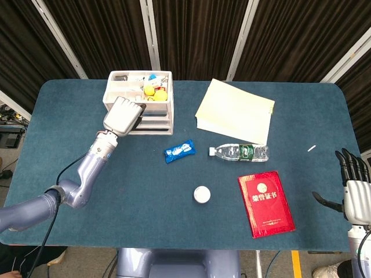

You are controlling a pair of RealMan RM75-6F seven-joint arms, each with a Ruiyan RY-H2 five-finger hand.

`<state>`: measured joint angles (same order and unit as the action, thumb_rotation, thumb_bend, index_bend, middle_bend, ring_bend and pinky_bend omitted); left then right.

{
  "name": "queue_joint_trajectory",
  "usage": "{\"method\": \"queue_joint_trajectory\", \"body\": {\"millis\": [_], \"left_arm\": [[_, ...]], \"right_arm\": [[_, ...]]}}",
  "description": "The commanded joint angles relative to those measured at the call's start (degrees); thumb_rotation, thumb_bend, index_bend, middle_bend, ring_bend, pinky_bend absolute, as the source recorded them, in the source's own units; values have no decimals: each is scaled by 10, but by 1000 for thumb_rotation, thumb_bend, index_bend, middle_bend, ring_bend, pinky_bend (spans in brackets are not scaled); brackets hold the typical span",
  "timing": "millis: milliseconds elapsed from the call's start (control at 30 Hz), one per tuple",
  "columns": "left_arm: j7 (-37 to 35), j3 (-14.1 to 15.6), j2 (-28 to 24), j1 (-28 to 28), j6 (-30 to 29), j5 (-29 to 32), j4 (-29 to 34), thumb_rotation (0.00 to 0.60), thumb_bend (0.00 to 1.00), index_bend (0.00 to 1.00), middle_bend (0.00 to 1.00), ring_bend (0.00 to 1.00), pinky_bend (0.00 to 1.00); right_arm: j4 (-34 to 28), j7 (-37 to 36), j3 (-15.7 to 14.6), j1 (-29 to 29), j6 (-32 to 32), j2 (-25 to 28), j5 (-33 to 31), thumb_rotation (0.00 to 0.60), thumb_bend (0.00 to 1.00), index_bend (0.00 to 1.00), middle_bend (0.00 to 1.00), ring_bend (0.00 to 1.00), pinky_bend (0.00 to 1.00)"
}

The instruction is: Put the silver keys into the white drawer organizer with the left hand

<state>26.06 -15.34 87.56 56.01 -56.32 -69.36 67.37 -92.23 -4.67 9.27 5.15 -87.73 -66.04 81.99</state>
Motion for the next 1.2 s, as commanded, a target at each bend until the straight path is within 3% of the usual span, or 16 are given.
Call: {"method": "queue_joint_trajectory", "body": {"millis": [33,433,833,1200], "left_arm": [[-23,4,8,4,-9,-20,-17,600,443,640,1000,883,747],[-101,24,17,1,-44,-86,-80,600,441,646,998,882,747],[-143,46,27,-8,-59,-119,-135,600,441,640,999,882,747],[-173,47,46,-6,-75,-134,-175,600,438,637,998,882,747]], "right_arm": [[0,-1,0,0,0,0,0,600,44,0,0,0,0],[1,-2,0,-2,-7,-1,4,600,44,0,0,0,0],[1,-2,1,-3,-9,-3,4,600,44,0,0,0,0],[1,-2,1,-3,-9,-4,3,600,45,0,0,0,0]]}}
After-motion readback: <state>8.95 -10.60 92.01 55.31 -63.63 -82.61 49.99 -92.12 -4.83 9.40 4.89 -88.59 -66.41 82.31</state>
